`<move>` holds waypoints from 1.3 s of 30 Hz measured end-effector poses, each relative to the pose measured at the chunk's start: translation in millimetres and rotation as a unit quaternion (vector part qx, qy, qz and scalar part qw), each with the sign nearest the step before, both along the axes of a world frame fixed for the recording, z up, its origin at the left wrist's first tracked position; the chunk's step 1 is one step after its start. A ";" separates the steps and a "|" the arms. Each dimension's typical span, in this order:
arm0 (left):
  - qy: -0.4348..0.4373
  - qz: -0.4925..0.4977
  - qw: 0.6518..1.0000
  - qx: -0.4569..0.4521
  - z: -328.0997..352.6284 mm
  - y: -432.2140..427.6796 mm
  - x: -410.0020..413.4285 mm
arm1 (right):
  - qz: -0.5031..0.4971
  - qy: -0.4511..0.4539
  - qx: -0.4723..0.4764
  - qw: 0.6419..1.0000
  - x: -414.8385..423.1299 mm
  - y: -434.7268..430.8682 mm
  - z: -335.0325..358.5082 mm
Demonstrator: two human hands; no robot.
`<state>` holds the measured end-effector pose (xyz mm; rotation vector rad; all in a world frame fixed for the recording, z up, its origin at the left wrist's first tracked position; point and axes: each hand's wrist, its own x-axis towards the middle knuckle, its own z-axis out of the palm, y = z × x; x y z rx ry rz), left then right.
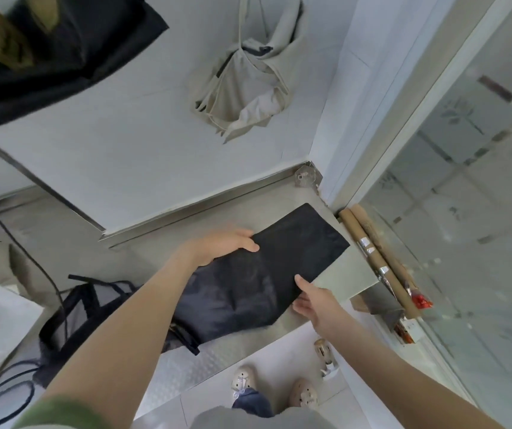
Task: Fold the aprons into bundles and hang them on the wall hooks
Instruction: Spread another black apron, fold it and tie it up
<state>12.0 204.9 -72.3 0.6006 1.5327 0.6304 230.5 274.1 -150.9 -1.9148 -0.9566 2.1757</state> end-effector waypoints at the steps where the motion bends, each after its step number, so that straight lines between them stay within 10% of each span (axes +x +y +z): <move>1: -0.019 0.016 0.999 0.025 7.7 0.9 2.2 | 0.005 0.045 -0.049 0.998 -1.0 -3.7 8.1; 5: -0.039 0.086 0.988 0.120 46.0 3.0 9.9 | 0.000 0.288 -0.143 0.947 -6.6 -8.3 48.4; 10: 0.020 0.193 0.954 0.228 104.6 -0.6 15.0 | 0.089 0.393 0.027 0.915 -7.1 9.2 121.2; 32: 0.092 0.354 0.809 0.461 262.0 -17.8 60.9 | 0.167 0.383 0.432 0.799 -35.4 48.5 323.9; 39: 0.126 0.279 0.822 0.481 274.1 -16.5 62.6 | 0.030 0.326 0.516 0.791 -41.9 72.4 324.5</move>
